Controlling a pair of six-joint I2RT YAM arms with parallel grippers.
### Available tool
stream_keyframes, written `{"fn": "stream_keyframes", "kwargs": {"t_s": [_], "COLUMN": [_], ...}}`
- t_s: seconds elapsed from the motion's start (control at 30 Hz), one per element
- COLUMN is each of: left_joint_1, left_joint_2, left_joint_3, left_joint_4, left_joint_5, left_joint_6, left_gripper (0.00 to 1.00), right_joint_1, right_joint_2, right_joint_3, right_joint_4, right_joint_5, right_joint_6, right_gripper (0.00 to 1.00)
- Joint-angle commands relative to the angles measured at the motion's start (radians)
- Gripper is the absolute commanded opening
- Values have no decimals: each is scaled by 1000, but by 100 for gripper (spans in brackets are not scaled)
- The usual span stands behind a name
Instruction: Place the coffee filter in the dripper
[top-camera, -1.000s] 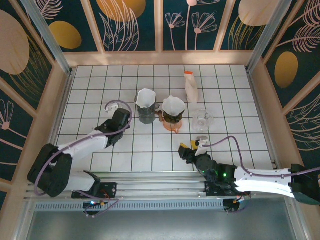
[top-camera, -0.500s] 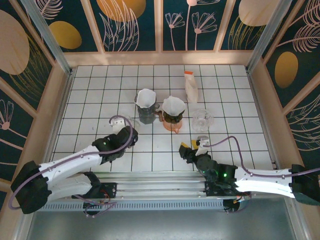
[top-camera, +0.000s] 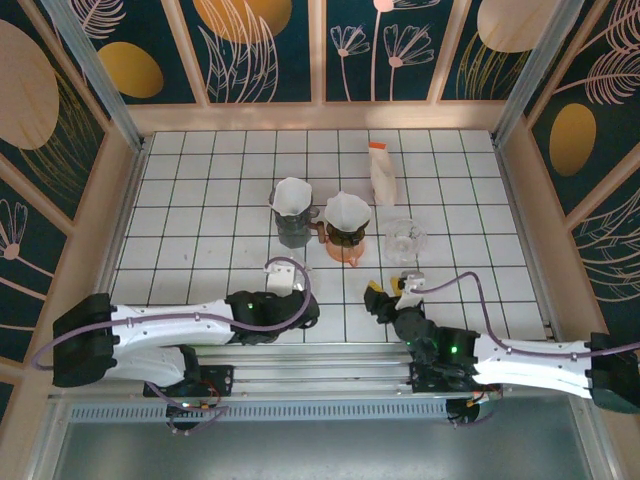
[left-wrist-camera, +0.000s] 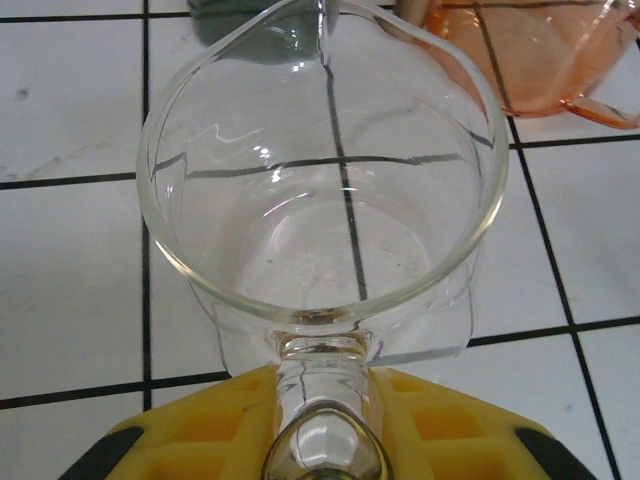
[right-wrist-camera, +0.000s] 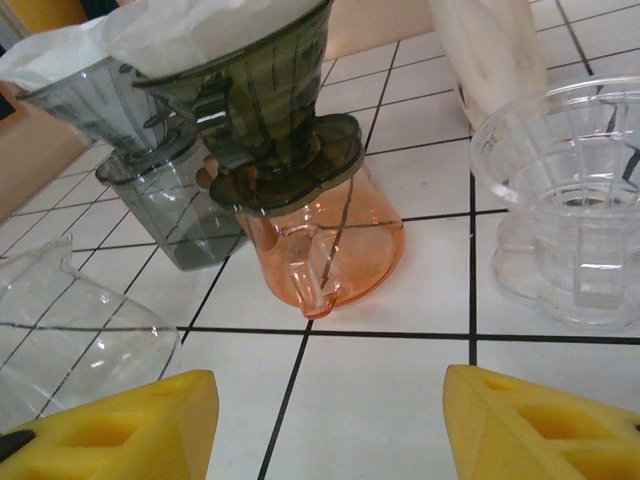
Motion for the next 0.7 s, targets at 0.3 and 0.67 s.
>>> {"fn": "stream_keyframes", "kwargs": {"t_s": [0.3,0.67], "left_joint_1": [-43,-45], "left_joint_2": [63,-129], "left_joint_3": [65,138], "left_joint_4": [50,19], "left_joint_5": [50,16], "left_joint_6": [12,14], "left_gripper": [43,73], "right_joint_1": [4,-15], "right_joint_2": [-38,-22], "right_joint_3": [67,130], "right_joint_4": [-135,-152], "right_joint_5": [95,75], "right_joint_6": [77,69], "right_gripper": [64,67]}}
